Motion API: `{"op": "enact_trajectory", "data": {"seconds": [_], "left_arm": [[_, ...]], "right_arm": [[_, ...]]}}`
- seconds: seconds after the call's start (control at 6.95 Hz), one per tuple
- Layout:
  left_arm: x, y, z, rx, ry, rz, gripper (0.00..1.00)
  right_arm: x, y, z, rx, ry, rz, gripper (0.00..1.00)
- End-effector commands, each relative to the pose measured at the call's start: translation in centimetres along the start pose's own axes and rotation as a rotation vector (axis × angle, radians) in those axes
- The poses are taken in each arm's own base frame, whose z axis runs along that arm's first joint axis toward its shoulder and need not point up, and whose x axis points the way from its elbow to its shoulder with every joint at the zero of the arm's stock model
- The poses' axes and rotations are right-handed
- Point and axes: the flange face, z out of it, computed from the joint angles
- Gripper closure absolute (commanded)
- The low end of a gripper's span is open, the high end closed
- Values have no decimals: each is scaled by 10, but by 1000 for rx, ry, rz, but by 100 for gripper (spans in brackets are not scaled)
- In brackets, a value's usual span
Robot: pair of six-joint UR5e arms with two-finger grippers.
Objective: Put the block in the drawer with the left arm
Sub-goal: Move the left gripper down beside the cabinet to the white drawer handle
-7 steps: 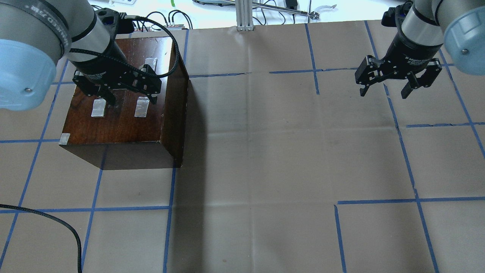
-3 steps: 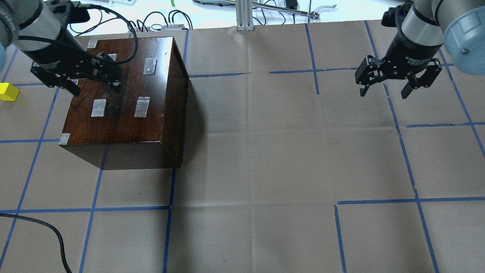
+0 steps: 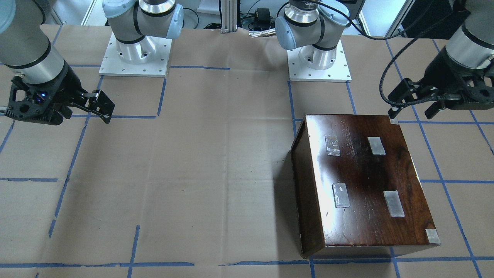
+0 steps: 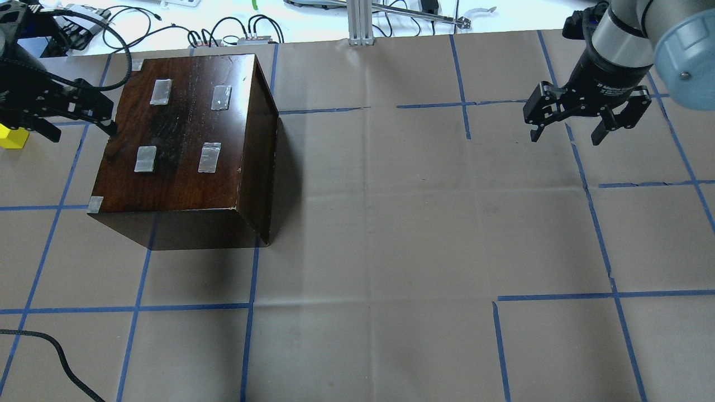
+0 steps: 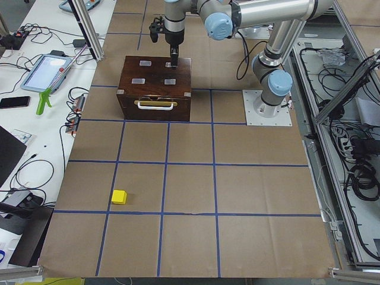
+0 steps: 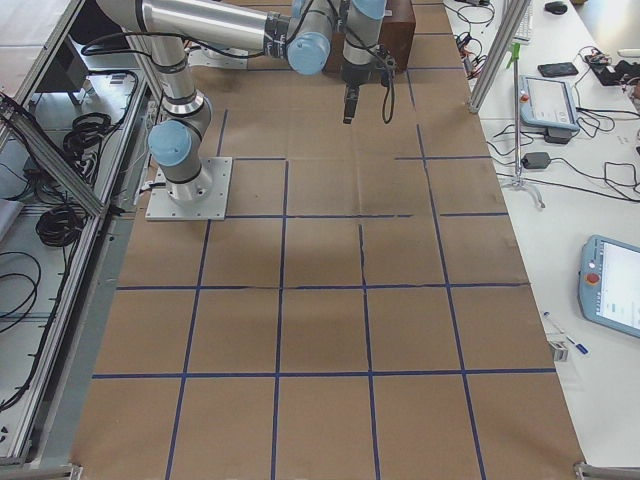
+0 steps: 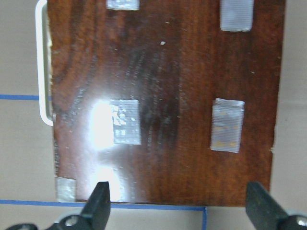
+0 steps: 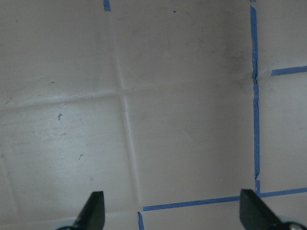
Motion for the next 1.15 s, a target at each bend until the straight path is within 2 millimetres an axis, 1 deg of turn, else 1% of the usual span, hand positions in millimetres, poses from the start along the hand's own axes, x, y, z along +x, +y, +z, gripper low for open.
{"op": "enact_trajectory", "data": {"seconds": [0.0,0.14,0.29,0.43,0.58,0.86,1.01], "left_arm": [[-62,-17,9,-12,6,12,1],[-78,-31,15,9,57,14,1],[-104,-37,20,31,119,-11,1],[-128,-37,30,49,180,-6,1],[-148,-39,45,53,229,-37,1],[-159,-51,83,17,281,-19,1],[-160,-59,102,15,328,-25,1]], "right_arm": [[0,0,0,-1,0,1,0],[0,0,1,-2,0,0,0],[0,0,0,-1,0,0,0],[0,0,0,1,0,1,0],[0,0,0,-1,0,1,0],[0,0,0,-1,0,0,0],[0,0,0,-1,0,1,0]]}}
